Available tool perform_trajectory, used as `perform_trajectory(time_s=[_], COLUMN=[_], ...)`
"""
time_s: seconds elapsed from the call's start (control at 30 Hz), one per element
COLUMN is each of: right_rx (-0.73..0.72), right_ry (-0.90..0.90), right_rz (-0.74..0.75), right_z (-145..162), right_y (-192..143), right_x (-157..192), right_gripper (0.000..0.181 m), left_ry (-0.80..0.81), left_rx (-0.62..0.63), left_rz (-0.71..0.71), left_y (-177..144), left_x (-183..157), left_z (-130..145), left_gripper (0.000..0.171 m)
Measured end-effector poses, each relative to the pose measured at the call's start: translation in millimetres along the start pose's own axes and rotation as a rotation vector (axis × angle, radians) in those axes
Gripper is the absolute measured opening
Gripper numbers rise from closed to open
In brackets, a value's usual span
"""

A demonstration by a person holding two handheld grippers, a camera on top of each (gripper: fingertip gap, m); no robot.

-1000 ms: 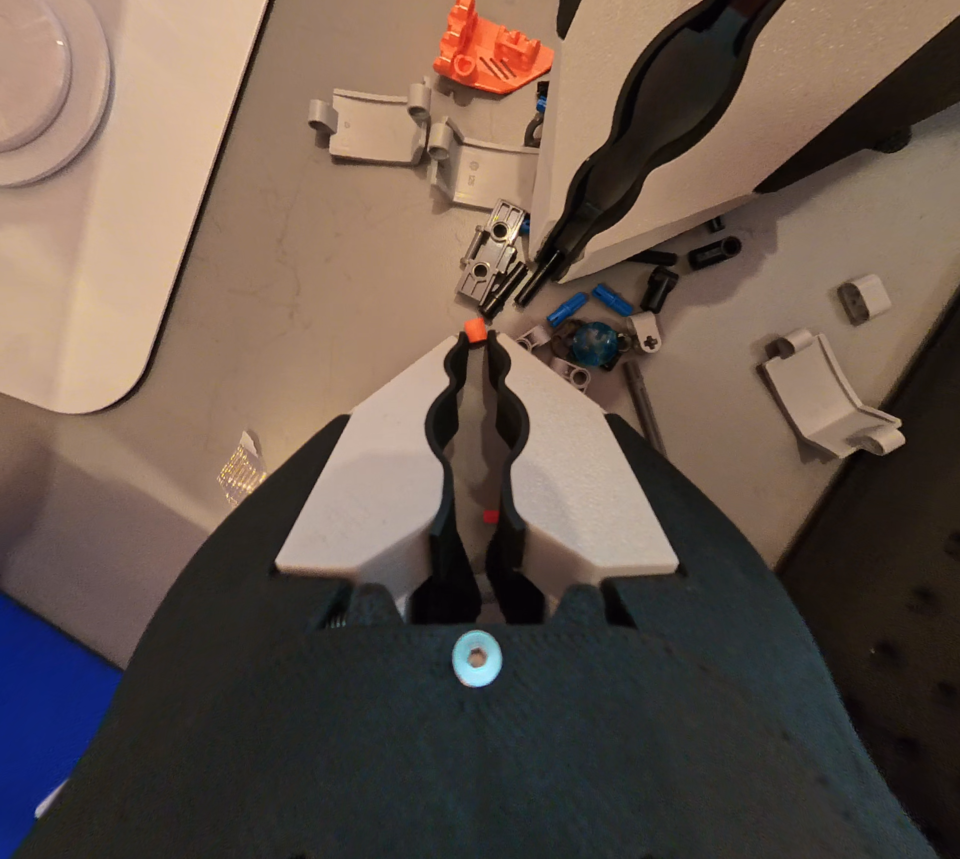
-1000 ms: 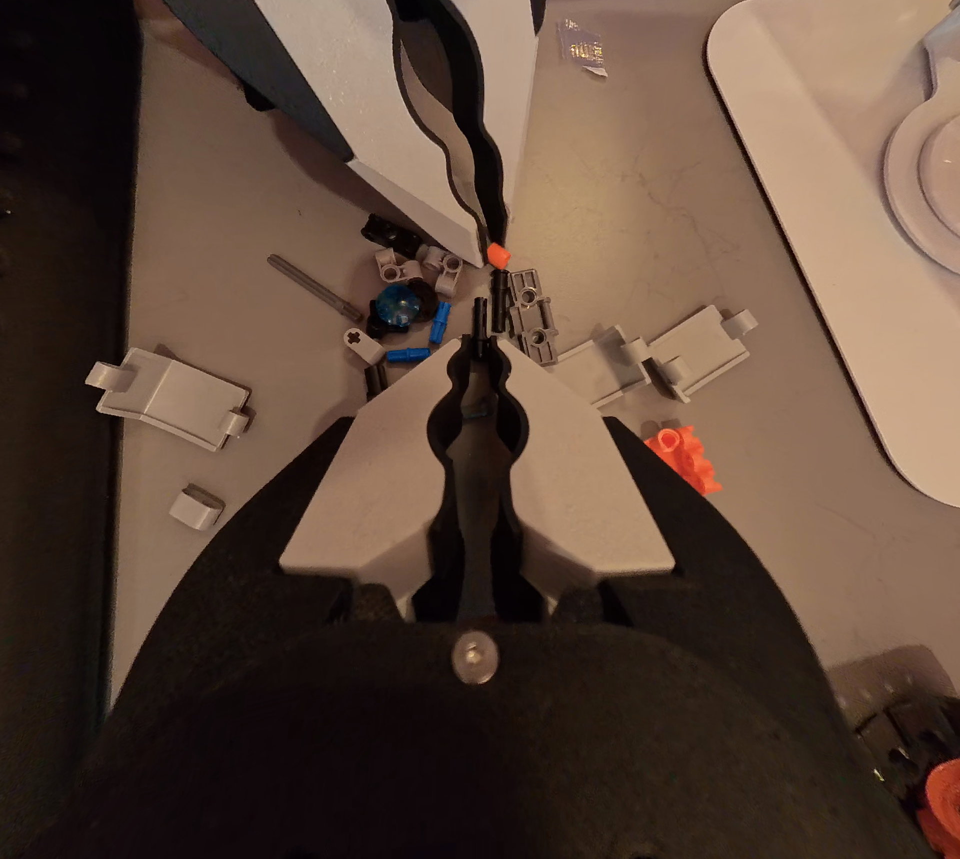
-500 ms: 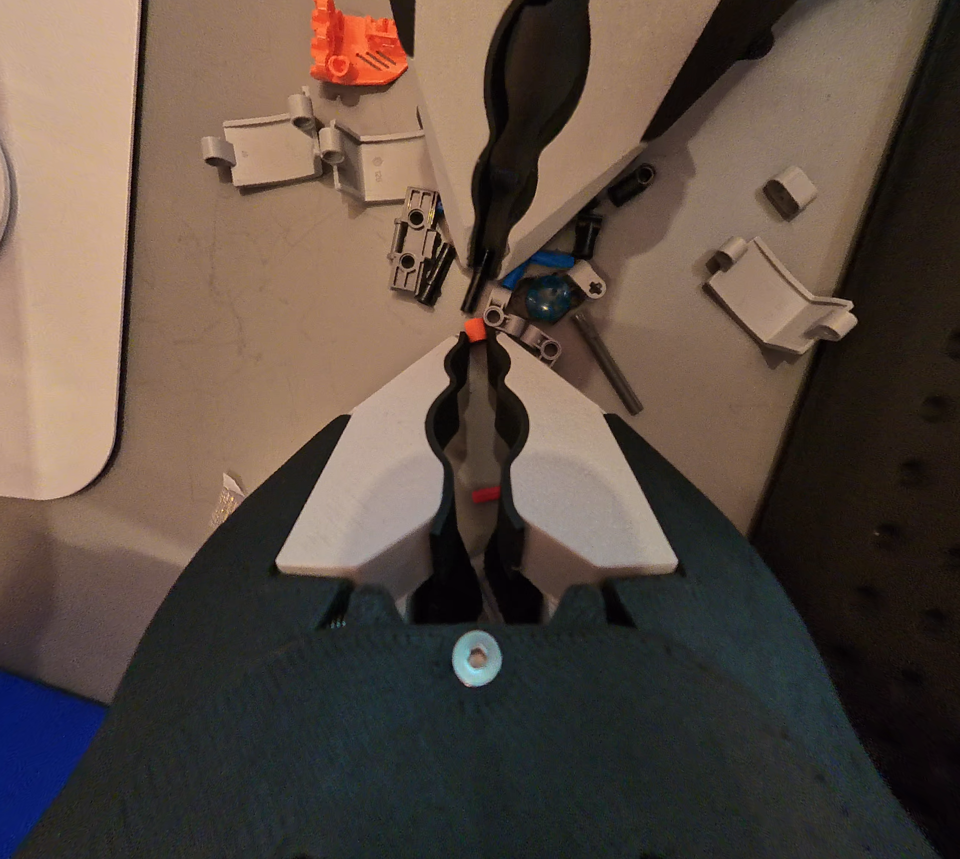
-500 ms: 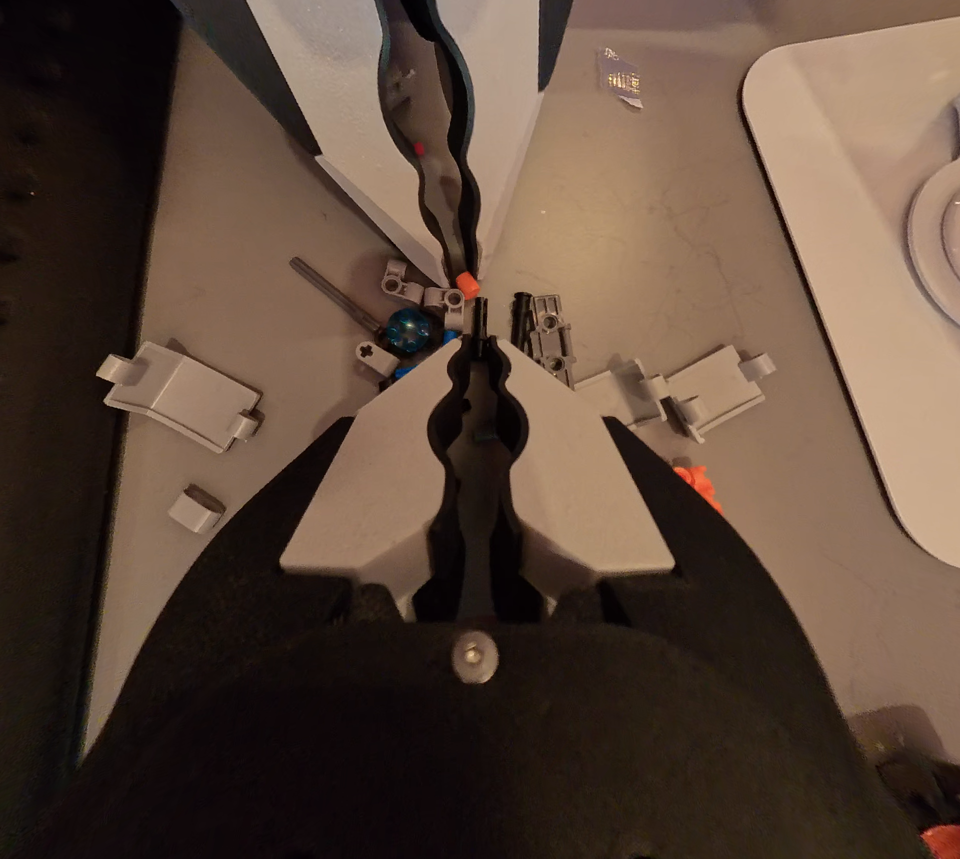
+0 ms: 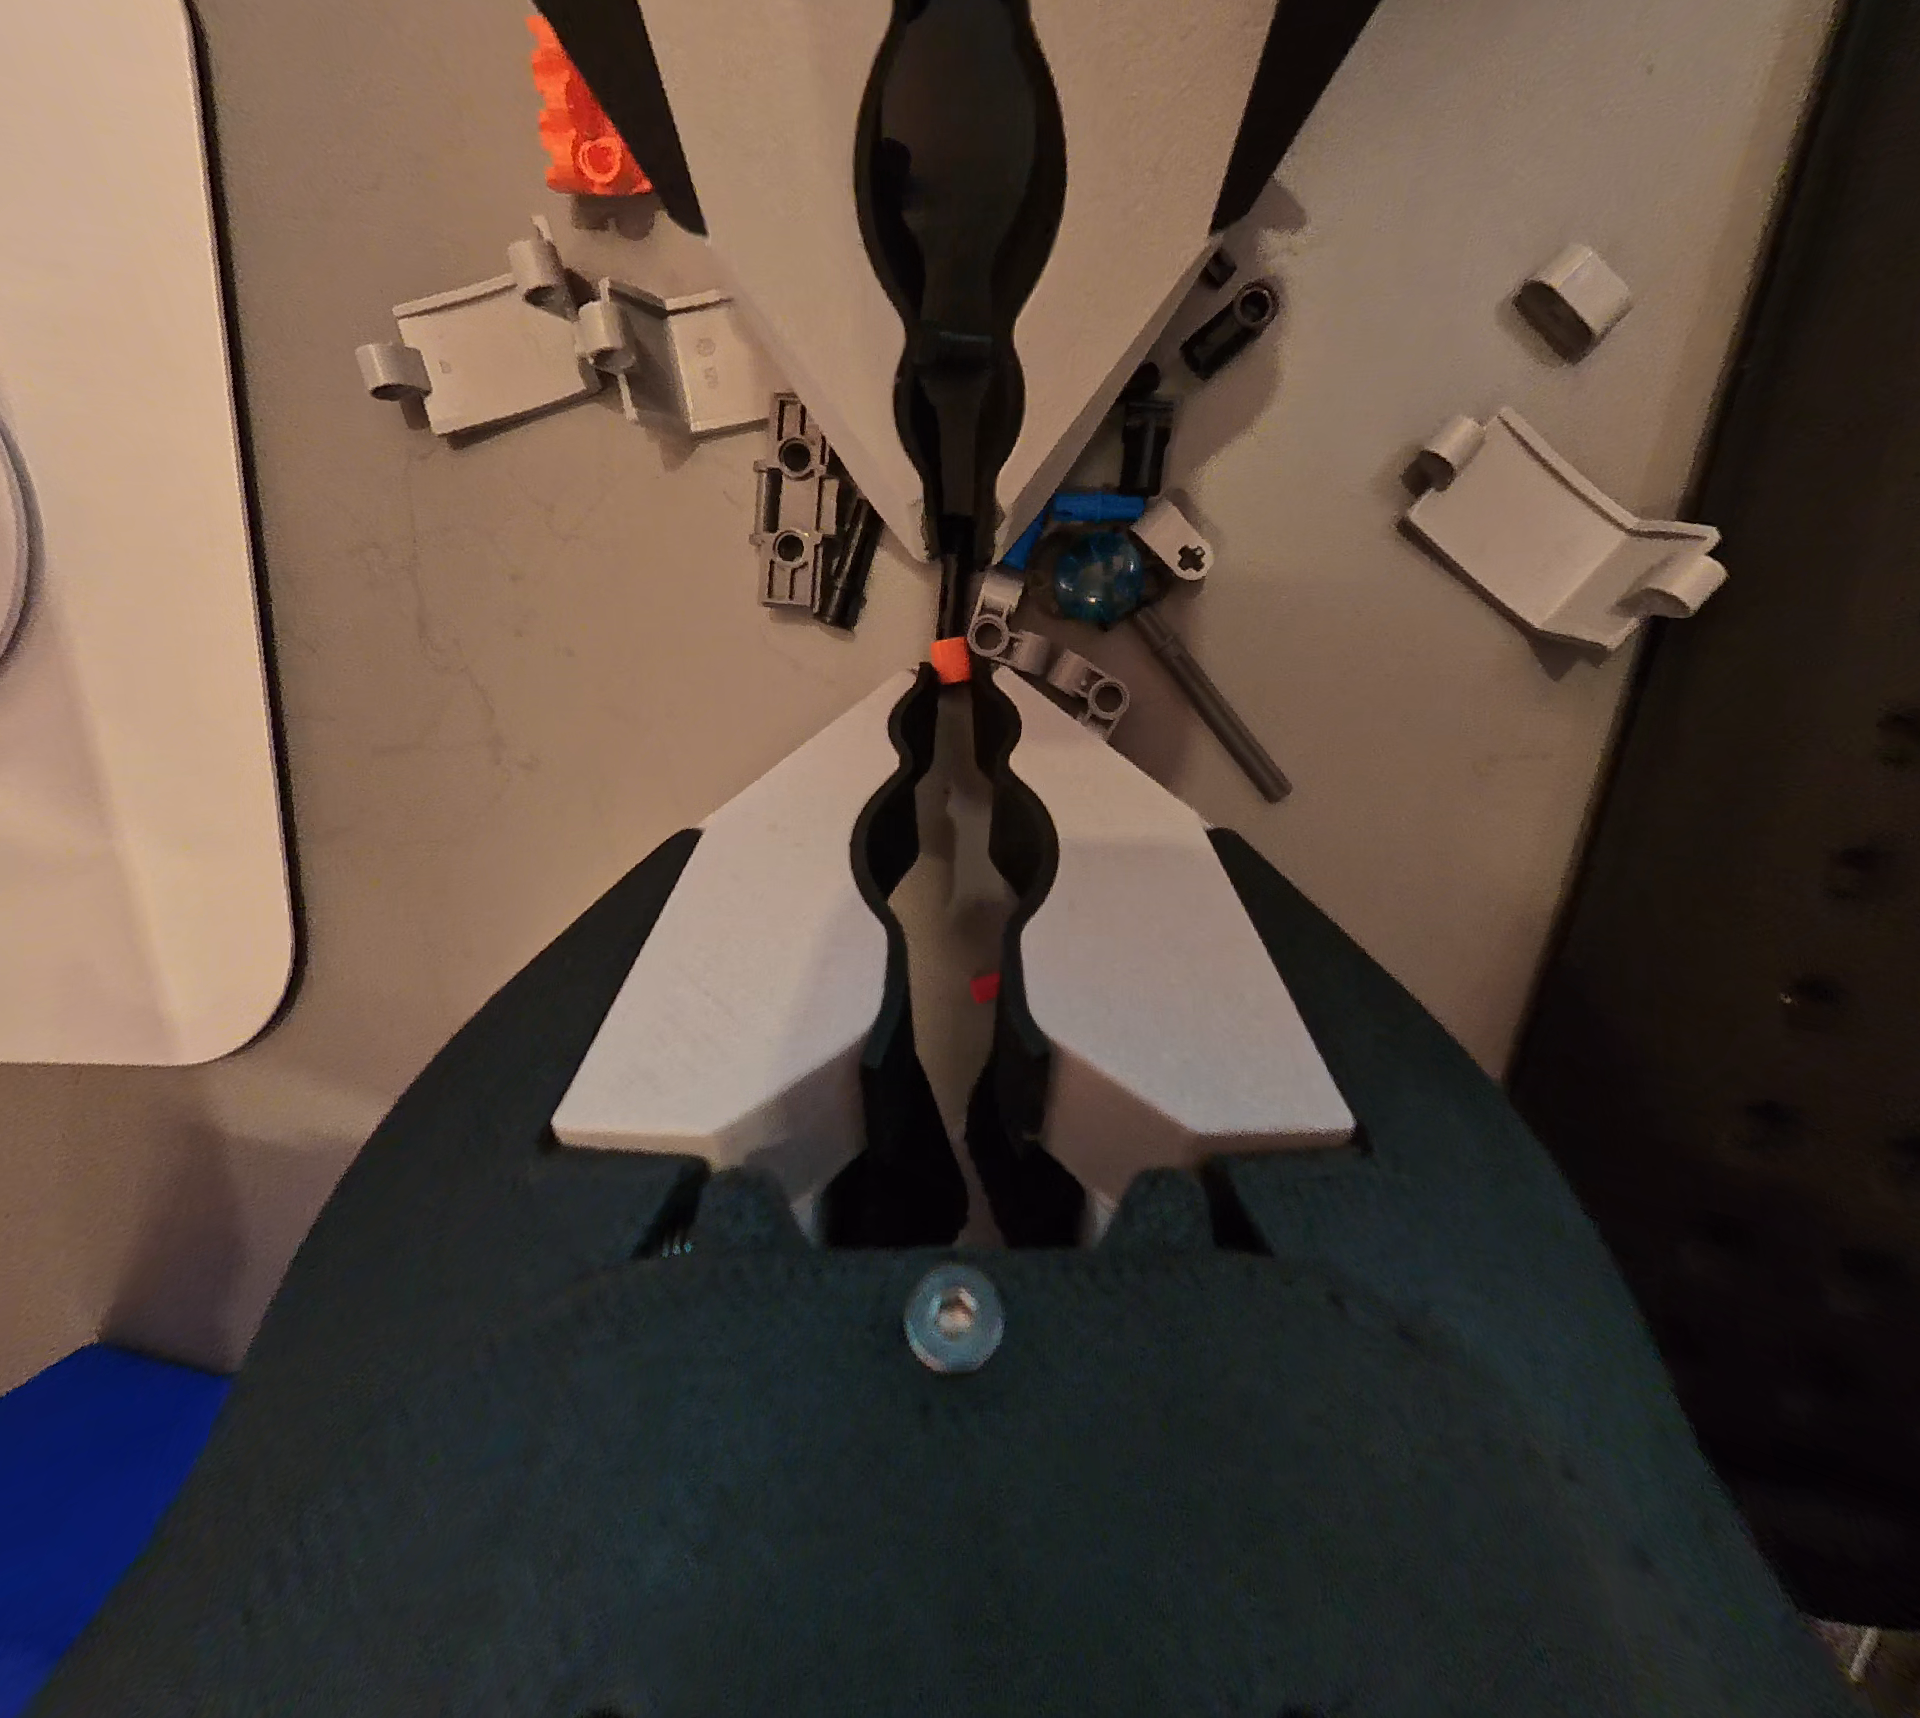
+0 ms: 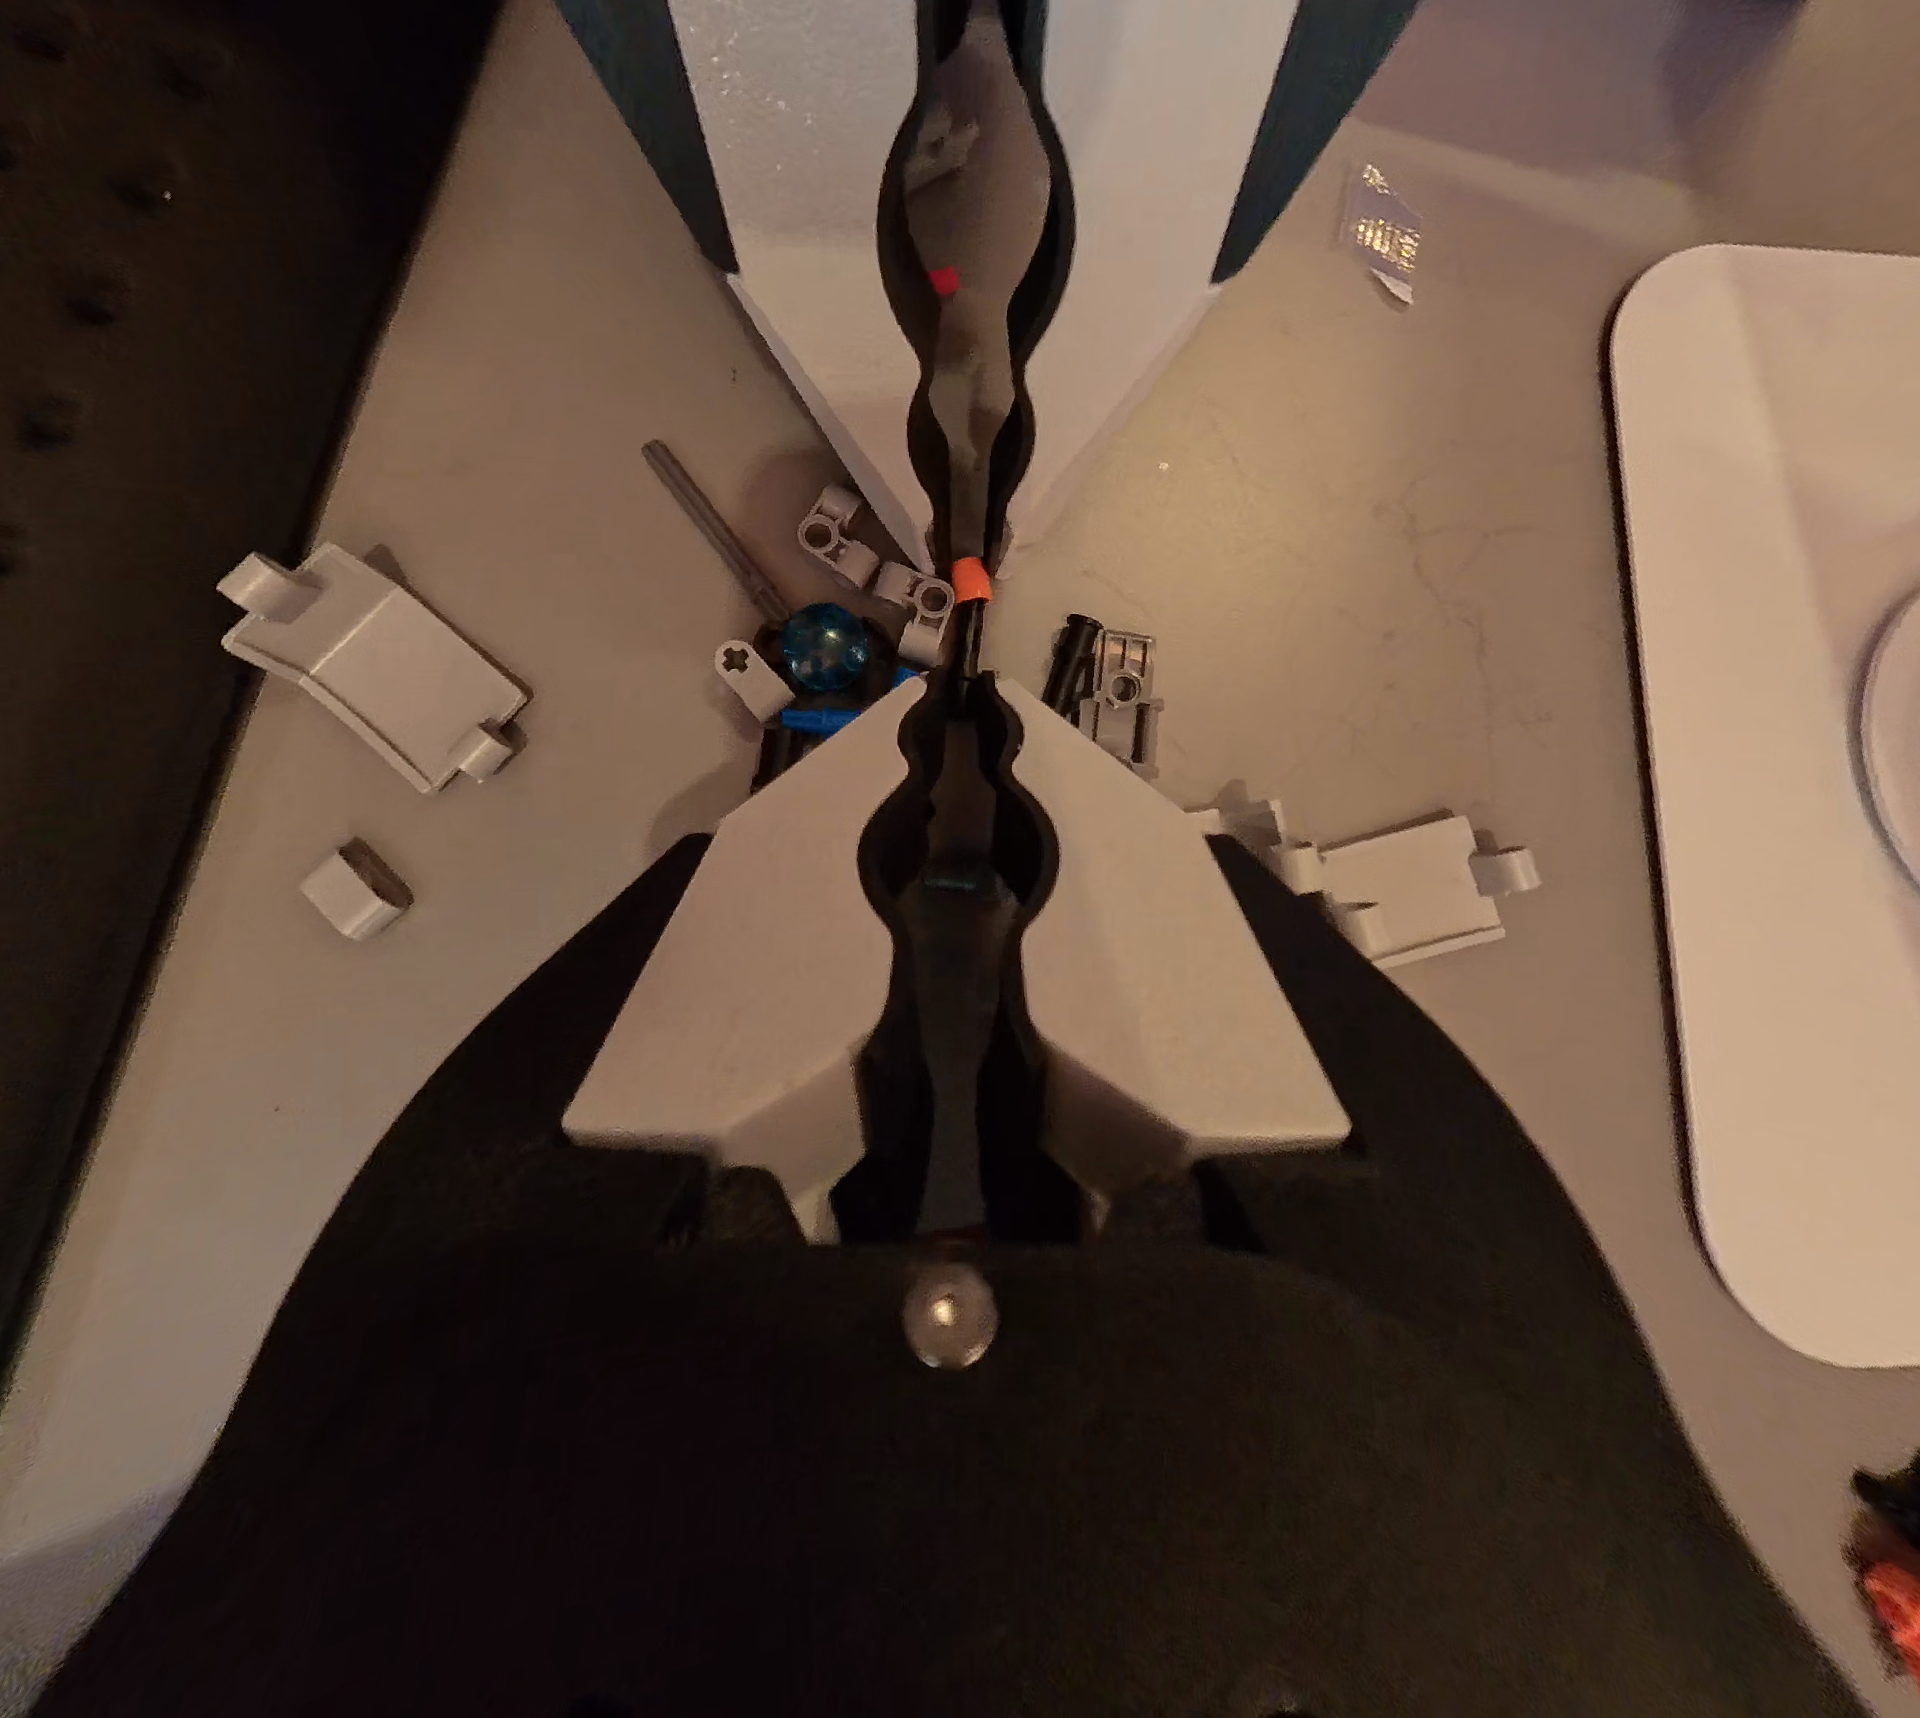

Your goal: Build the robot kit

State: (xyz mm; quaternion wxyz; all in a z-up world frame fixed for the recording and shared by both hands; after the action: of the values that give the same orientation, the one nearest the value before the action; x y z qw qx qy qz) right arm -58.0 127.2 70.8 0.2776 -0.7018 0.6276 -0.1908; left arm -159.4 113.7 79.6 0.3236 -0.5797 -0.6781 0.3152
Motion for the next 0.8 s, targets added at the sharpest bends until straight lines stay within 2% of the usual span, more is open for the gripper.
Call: perform_trajectory(time_s=[0.3,0.8], right_rx=[-0.019,-0.028], right_ry=[-0.039,-0.099], right_rz=[-0.093,-0.211], right_z=[1.0,-1.1], right_y=[0.6,0.7], right_x=[-6.0,11.9], right_gripper=[0.003,0.002], left_ry=[0.026,0.088], left_rx=[-0.011,-0.033], left_rz=[0.048,0.152], left_y=[0.3,-0.9], left_x=[2.5,-17.0], left_z=[0.4,0.4], left_gripper=[0.004,0.003])
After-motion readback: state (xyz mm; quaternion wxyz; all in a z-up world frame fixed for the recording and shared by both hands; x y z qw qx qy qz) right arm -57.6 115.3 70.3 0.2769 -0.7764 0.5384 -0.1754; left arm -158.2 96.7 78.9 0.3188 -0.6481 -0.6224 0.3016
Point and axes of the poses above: each gripper's, where its closed fingertips meet, y out along the fingers, z out of its underside, x = y × z across the jaws, the point moved 8 cm from there along -y, back along the fingers, and after that the axes turned 10 degrees about -x, right-handed, at the moved point
